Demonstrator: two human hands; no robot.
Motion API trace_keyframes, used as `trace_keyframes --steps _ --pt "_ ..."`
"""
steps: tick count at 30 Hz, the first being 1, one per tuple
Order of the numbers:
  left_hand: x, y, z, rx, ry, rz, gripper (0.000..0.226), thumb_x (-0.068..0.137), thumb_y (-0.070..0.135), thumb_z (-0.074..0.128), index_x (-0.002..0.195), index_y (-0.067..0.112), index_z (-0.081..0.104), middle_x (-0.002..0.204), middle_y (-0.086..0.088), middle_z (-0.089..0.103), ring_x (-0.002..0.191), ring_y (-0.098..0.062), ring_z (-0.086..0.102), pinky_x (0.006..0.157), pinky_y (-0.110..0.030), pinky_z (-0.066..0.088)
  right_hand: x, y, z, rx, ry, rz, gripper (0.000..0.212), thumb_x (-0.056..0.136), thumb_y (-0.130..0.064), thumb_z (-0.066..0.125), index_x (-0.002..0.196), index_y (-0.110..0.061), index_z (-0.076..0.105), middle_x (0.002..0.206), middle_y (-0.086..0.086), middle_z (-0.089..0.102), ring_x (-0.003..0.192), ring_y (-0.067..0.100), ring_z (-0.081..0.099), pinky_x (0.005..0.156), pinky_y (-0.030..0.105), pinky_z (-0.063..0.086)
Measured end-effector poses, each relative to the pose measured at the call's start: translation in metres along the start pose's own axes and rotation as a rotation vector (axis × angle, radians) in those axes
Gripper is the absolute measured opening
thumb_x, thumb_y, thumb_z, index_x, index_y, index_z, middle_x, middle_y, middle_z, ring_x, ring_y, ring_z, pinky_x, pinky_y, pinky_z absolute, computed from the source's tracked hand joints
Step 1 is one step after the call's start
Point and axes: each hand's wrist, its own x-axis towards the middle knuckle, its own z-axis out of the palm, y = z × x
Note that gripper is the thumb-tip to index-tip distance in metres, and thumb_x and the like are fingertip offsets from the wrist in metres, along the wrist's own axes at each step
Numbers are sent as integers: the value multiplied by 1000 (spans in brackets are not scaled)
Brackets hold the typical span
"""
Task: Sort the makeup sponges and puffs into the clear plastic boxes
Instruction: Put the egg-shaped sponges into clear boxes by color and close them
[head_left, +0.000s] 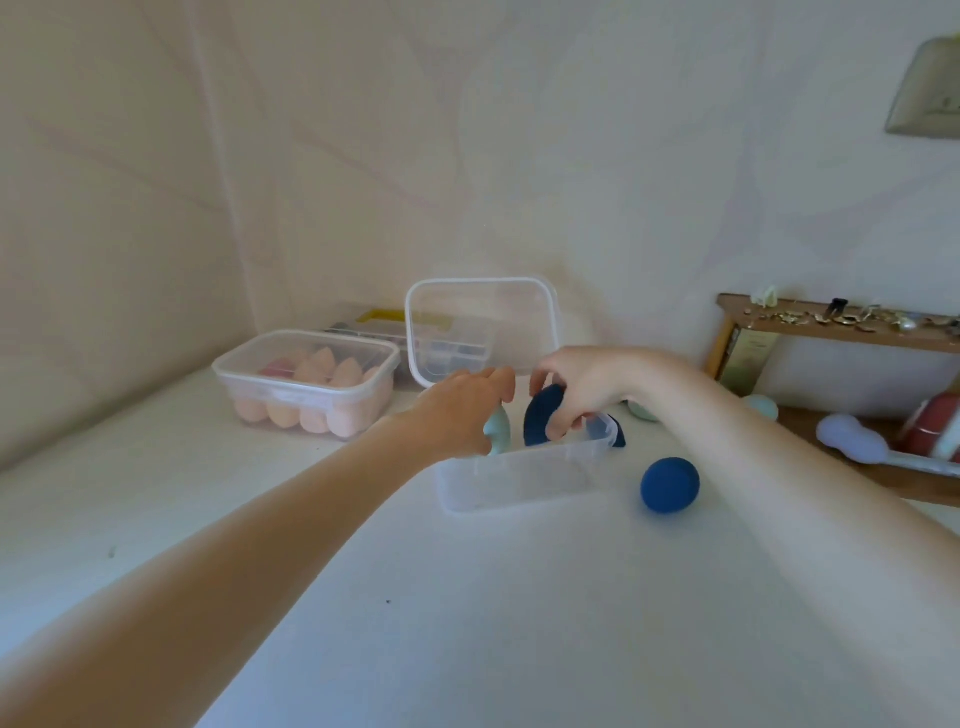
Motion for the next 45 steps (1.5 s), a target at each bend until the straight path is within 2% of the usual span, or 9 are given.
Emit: trace_keyframes --steps 10,20,23,28,30,33,38,42,45 --pt "4 0 2 -19 -42 60 41 81 16 65 121 16 55 120 -8 46 114 -24 45 92 -31 40 -13 -12 19 84 -78 177 42 79 -15 71 118 -12 55 72 2 57 55 14 54 40 15 44" --pt "5 4 4 -36 29 35 37 88 12 56 124 13 47 127 -4 52 116 -24 45 93 -30 38 -3 -9 45 231 350 220 29 80 -4 62 107 -5 51 93 8 49 82 22 47 52 23 33" --pt "6 4 5 -52 37 13 34 89 10 54 122 11 45 126 -3 56 114 -24 46 91 -31 41 0 -6 45 311 426 201 7 80 -4 58 84 -5 52 81 10 49 74 23 46 52 24 31" --pt "7 3 6 -1 30 9 34 91 10 51 125 12 45 126 -3 56 115 -24 46 88 -30 39 3 -6 53 275 420 198 28 83 -6 50 57 -7 39 61 7 43 60 25 48 49 22 32" --pt "7 3 4 3 23 11 36 90 9 52 126 11 44 127 -4 54 116 -25 47 92 -31 41 4 -5 53 336 436 187 9 82 -2 51 73 -2 54 79 15 58 78 34 64 61 26 49" --pt "5 7 0 34 81 56 43 89 13 53 130 15 42 129 -5 47 119 -25 45 98 -32 40 2 -4 51 443 451 177 29 86 -1 49 115 -5 49 115 15 55 82 32 66 60 29 54" --pt "13 18 -1 -21 166 85 43 86 30 60 126 17 49 116 -8 48 109 -24 48 88 -31 42 -2 -10 44 536 431 193 30 89 -3 42 119 -7 45 111 14 61 52 19 59 40 18 47" --pt "25 22 5 -13 82 77 41 85 37 61 121 17 55 114 -8 50 108 -25 48 85 -29 39 -13 -3 30 628 377 184 18 95 -5 37 109 -7 49 100 20 67 67 30 66 63 30 57" --pt "28 19 8 25 74 92 40 81 33 65 117 19 55 116 -4 49 110 -23 48 85 -28 37 -15 20 8 628 610 188 21 94 -1 37 101 -3 56 89 16 69 78 31 70 75 35 59"
